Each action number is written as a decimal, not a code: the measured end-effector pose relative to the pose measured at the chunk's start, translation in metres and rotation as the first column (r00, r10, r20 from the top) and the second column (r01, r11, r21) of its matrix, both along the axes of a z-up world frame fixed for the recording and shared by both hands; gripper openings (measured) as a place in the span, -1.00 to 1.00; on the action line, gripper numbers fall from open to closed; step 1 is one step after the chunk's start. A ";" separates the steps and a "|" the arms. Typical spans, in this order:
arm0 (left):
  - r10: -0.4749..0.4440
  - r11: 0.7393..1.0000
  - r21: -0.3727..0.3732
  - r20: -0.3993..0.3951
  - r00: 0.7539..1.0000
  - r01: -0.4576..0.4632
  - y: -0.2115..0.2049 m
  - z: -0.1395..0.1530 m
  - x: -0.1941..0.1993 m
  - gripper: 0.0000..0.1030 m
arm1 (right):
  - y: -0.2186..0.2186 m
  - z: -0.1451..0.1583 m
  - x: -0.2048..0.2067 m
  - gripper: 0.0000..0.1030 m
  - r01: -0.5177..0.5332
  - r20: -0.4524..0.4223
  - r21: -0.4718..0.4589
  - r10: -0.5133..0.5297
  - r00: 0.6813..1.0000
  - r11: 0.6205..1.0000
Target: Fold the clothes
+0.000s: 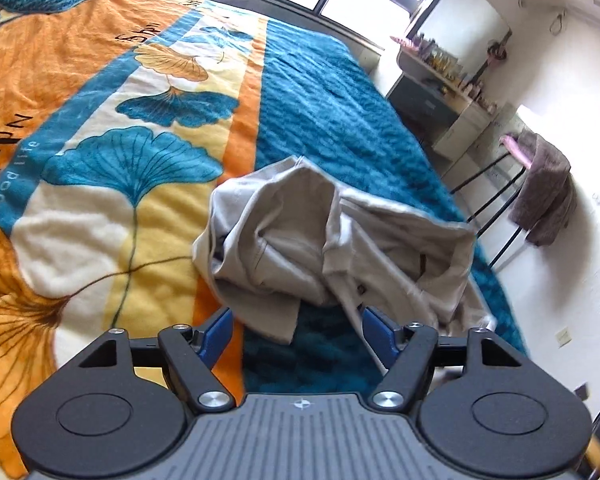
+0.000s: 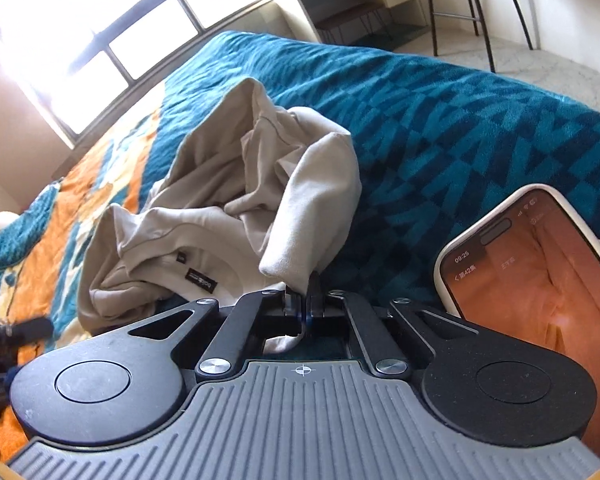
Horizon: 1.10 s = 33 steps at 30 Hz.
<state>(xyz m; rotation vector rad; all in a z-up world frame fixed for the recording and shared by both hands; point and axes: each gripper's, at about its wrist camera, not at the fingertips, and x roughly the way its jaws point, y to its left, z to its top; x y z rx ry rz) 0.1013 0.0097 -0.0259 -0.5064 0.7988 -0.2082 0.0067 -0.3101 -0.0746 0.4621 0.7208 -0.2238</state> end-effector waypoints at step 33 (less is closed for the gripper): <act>0.108 0.979 -0.158 -0.148 0.983 -0.132 0.017 -0.047 0.120 -0.54 | -0.033 0.011 -0.010 -0.97 -0.028 0.045 0.134 0.023 0.999 0.991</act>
